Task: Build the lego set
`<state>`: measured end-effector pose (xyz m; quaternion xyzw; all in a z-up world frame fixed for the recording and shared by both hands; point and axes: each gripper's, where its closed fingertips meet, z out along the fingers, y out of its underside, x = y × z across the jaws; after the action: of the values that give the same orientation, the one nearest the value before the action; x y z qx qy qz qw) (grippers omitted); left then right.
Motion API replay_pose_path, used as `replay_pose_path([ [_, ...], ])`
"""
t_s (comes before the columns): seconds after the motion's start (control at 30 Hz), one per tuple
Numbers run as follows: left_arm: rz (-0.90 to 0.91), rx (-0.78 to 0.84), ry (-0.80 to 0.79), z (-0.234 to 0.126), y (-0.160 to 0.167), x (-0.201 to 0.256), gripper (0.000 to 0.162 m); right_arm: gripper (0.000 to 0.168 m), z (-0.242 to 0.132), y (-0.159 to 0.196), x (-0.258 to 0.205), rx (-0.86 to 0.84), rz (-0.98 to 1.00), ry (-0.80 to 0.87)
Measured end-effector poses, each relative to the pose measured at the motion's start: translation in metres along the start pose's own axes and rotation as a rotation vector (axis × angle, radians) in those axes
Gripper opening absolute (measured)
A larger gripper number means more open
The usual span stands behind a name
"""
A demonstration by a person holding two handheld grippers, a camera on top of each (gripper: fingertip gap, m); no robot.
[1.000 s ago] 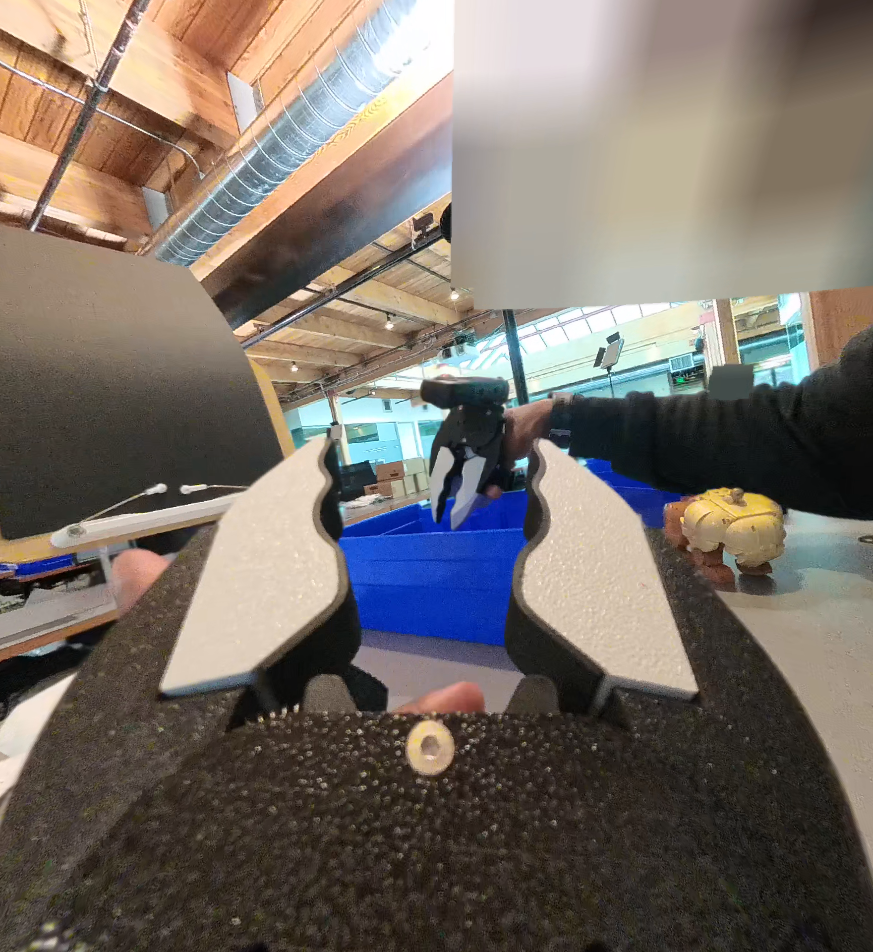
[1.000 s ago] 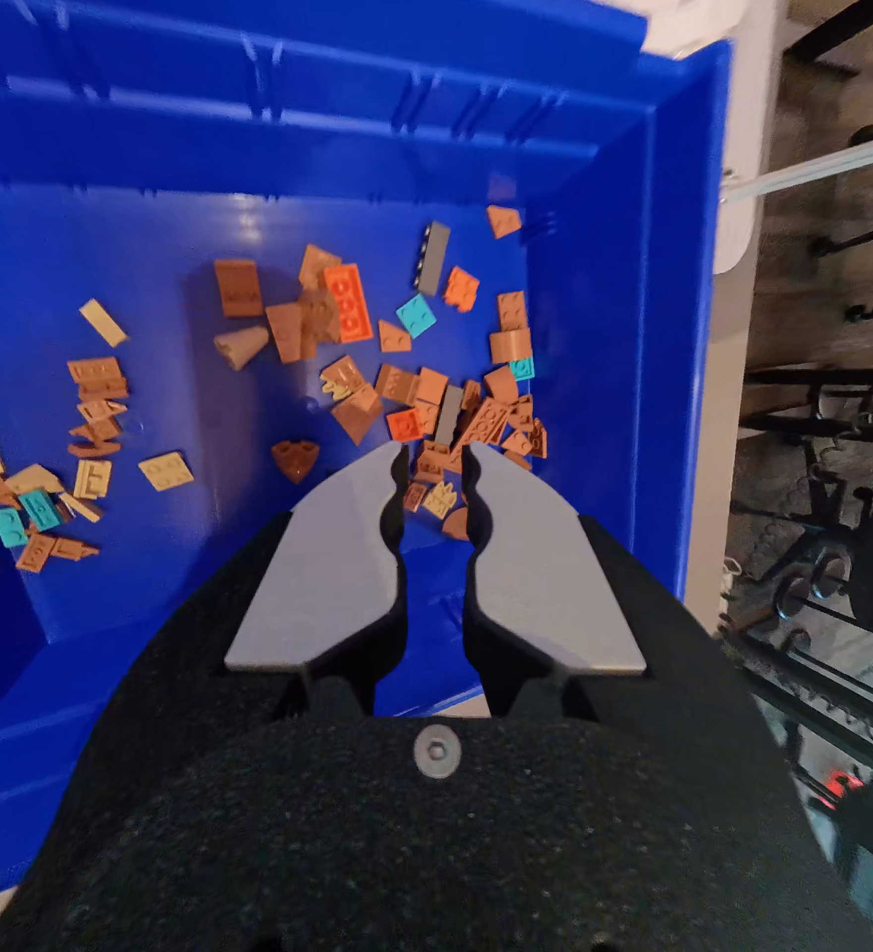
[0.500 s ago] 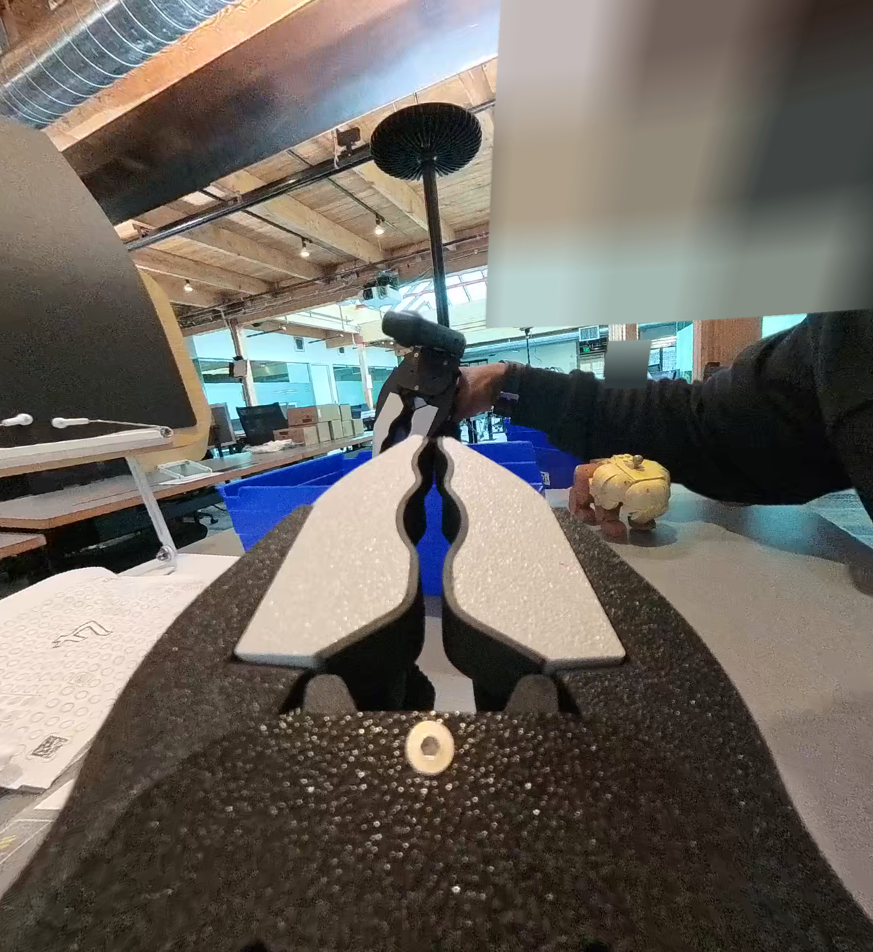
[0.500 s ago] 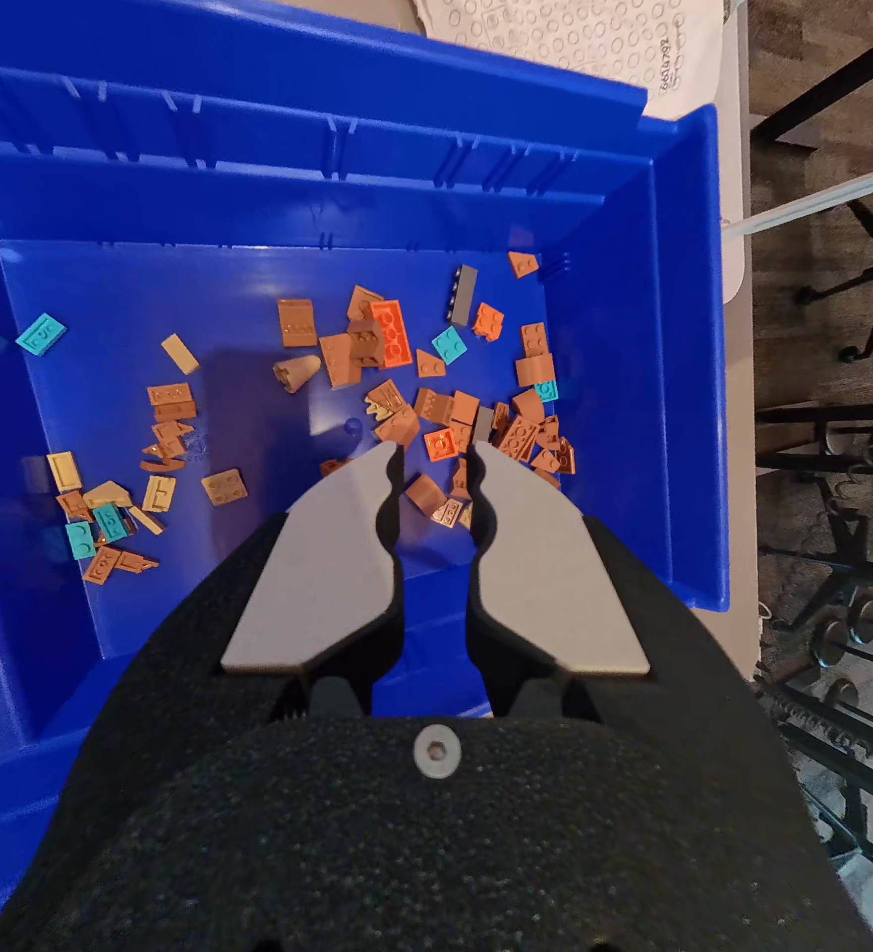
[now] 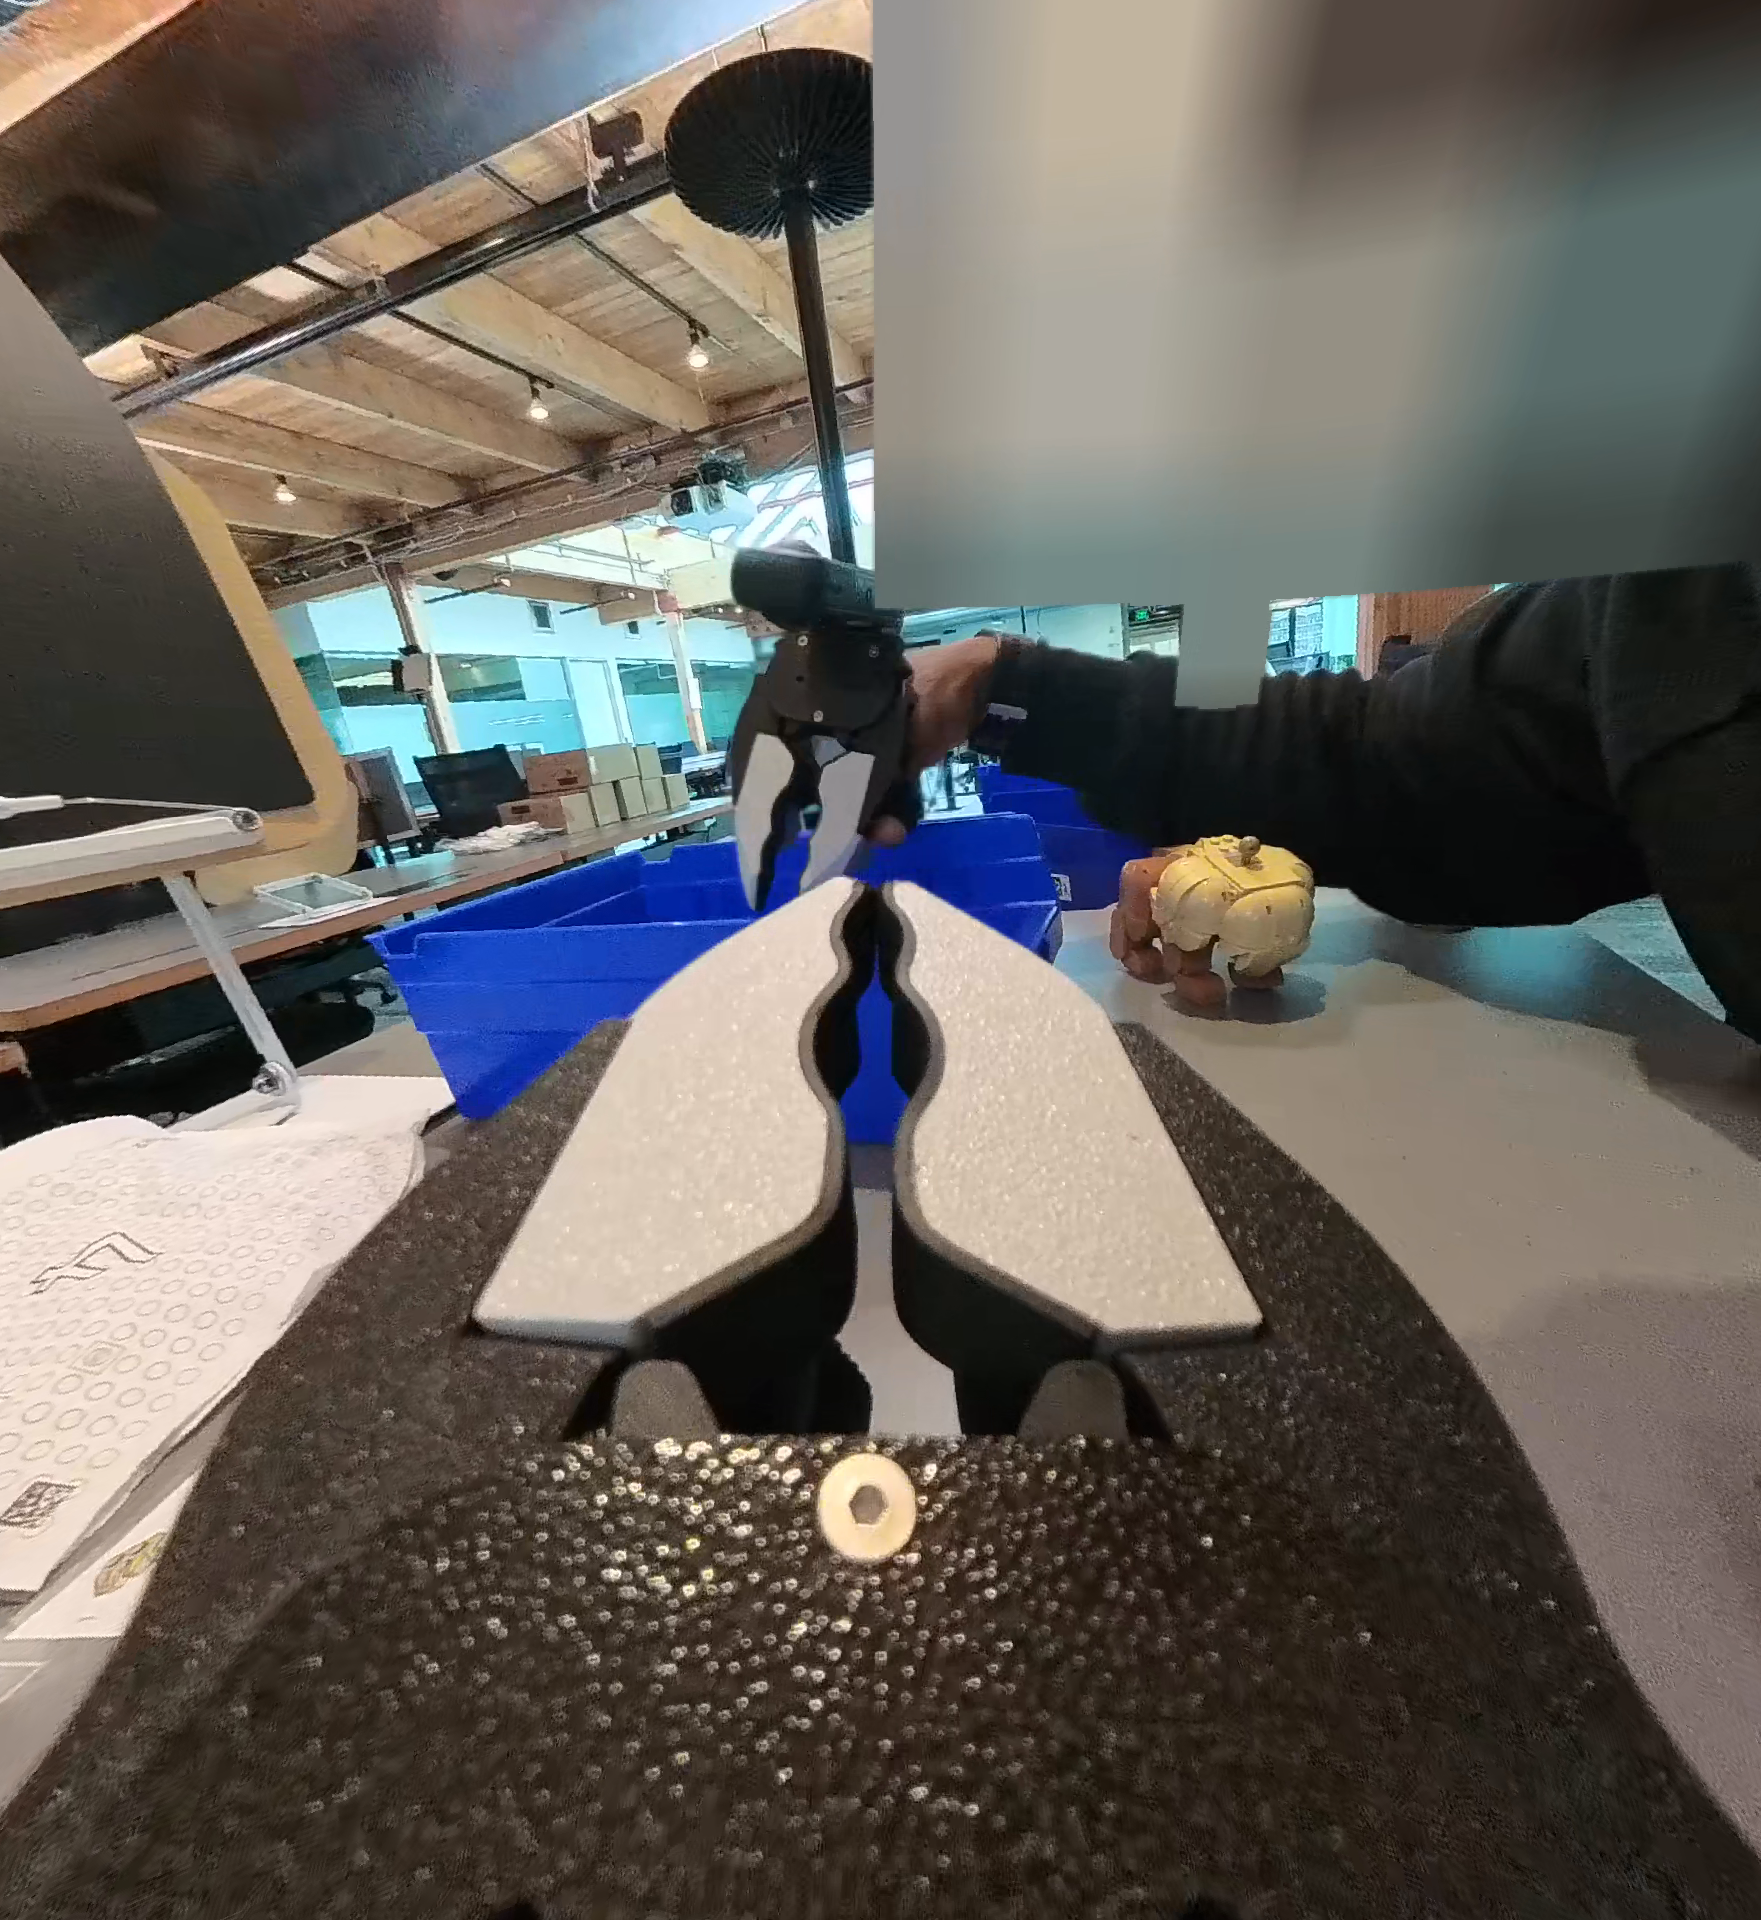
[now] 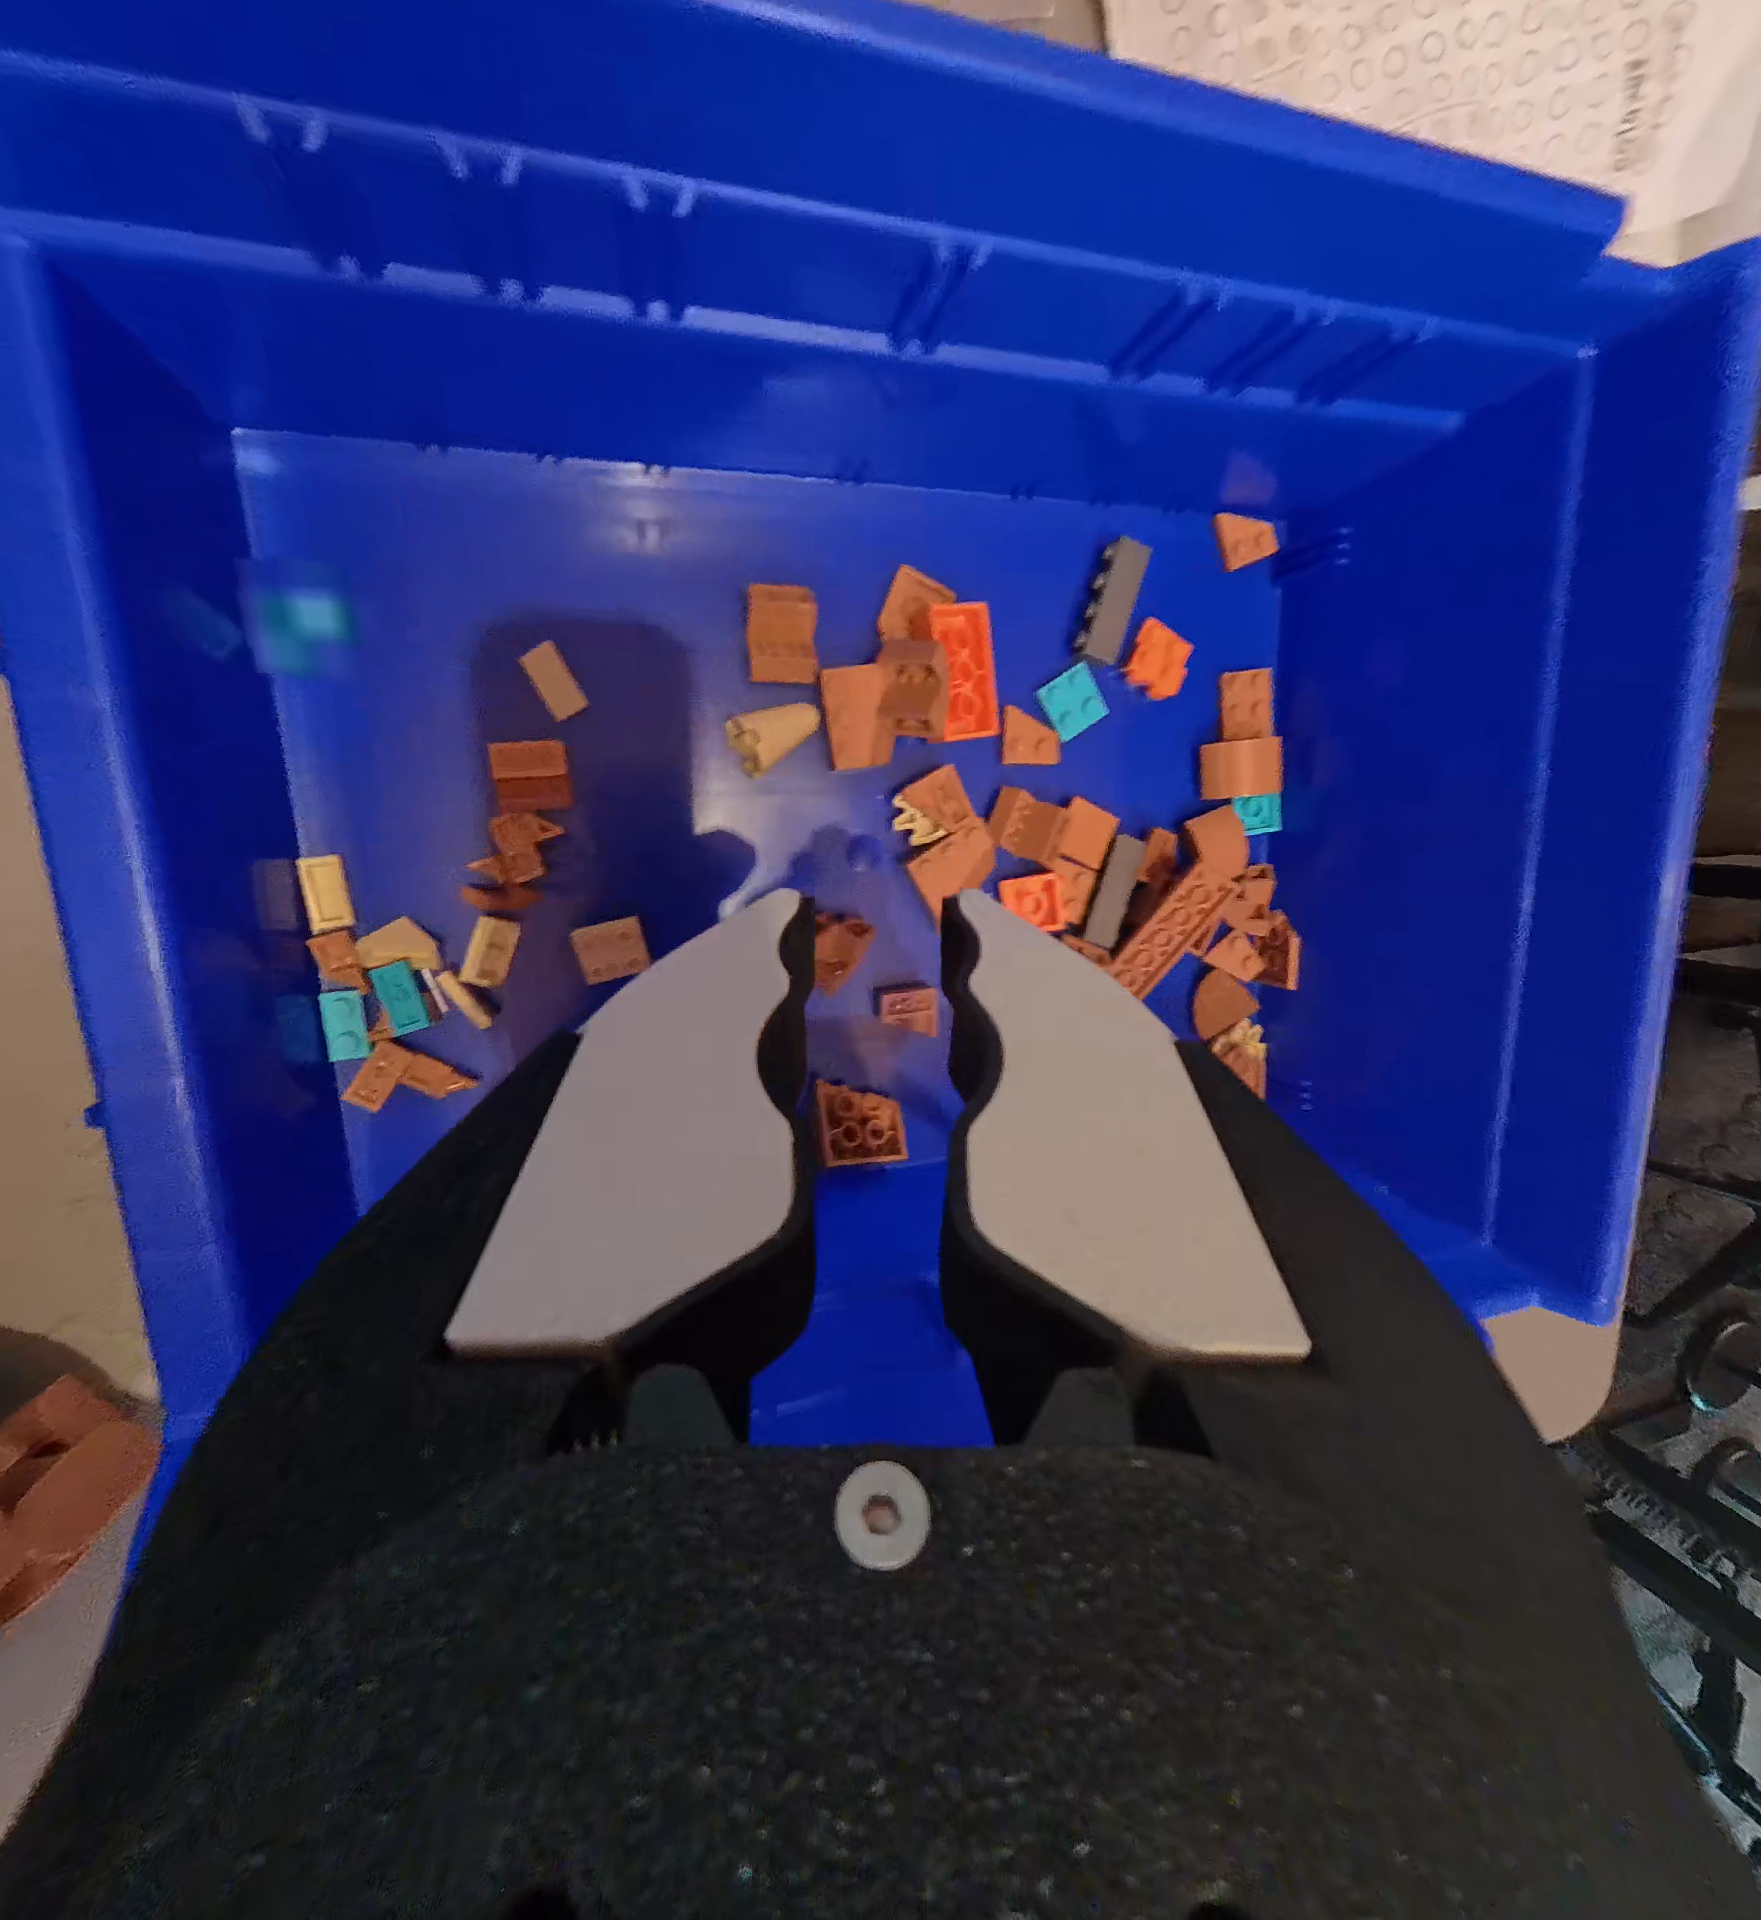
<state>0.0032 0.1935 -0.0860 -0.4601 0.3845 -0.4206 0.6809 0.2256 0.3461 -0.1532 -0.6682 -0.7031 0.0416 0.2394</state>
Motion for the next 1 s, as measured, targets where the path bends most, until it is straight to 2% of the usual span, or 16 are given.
replay_pose_path([
  [0.03,-0.001,-0.001,0.000,0.000,0.000,0.000,0.000,0.023,0.001,0.001,-0.005,-0.014,-0.010,-0.016],
  [0.17,-0.011,0.002,-0.005,0.000,0.000,-0.002,0.000,0.024,0.001,0.008,-0.017,-0.079,-0.044,-0.043],
  [0.4,-0.027,0.002,-0.017,0.000,0.000,-0.005,0.006,0.026,0.003,0.025,0.003,-0.158,-0.040,0.018],
  [0.67,-0.025,0.006,-0.022,-0.001,0.000,-0.005,0.007,0.031,0.032,0.005,0.005,-0.198,-0.128,-0.049],
  [0.8,-0.029,0.007,-0.022,-0.002,-0.001,-0.006,0.008,0.031,0.032,0.003,0.010,-0.192,-0.112,-0.057],
  [1.0,-0.034,0.001,-0.019,-0.004,-0.001,-0.005,0.008,0.031,0.023,0.018,0.010,-0.223,-0.056,-0.084],
])
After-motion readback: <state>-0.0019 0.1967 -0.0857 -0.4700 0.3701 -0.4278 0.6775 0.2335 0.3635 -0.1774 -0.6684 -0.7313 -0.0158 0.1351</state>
